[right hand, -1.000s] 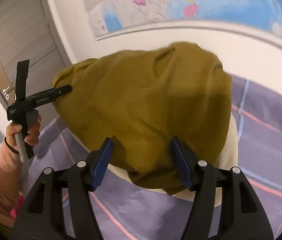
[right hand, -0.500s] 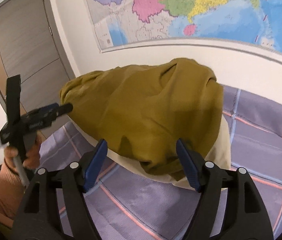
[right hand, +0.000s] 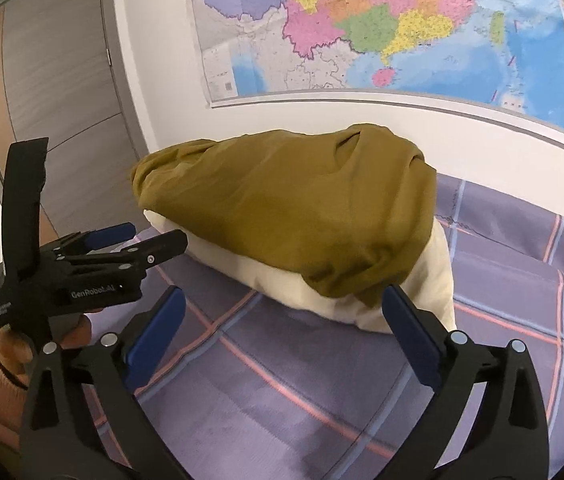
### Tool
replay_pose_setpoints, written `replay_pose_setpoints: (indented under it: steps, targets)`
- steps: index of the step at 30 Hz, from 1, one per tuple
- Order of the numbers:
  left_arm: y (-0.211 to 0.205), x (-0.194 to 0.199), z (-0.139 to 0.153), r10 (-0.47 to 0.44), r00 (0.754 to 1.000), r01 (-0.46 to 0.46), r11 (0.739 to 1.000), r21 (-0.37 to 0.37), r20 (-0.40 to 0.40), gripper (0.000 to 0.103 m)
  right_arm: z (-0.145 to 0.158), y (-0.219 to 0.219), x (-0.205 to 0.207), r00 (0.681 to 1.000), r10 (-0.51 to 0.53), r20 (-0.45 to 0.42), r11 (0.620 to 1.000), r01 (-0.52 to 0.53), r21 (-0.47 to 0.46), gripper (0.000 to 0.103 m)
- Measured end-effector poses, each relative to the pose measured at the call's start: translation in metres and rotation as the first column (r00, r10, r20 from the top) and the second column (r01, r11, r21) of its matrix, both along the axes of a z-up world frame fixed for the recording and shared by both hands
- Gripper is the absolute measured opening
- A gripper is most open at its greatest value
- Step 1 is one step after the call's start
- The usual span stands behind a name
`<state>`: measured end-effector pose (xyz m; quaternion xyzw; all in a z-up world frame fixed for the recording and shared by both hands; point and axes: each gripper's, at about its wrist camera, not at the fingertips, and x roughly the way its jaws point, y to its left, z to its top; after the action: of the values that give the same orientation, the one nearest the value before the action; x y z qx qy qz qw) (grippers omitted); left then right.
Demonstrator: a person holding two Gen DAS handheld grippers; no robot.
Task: Fold large clothes
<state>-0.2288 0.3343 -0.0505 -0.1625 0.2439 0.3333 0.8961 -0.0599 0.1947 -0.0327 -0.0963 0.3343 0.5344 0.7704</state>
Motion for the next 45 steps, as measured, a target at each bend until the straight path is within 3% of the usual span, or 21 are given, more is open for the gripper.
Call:
replay_pose_setpoints:
  steps: [7, 26, 45]
  targets:
    - [-0.021, -0.007, 0.002, 0.016, 0.999, -0.015, 1.000, 0.027, -0.036, 0.096, -0.003, -0.012, -0.009, 1.000, -0.018, 0.000, 1.000, 0.018, 0.001, 0.097]
    - [-0.055, -0.024, 0.003, 0.020, 0.999, -0.018, 0.999, 0.042, -0.037, 0.096, -0.008, -0.034, -0.027, 0.999, -0.035, 0.013, 0.999, 0.034, 0.010, 0.097]
    - [-0.062, -0.026, 0.000, 0.019, 0.998, -0.017, 0.999, 0.036, -0.052, 0.096, -0.009, -0.043, -0.033, 0.999, -0.032, 0.001, 0.999, 0.032, 0.015, 0.097]
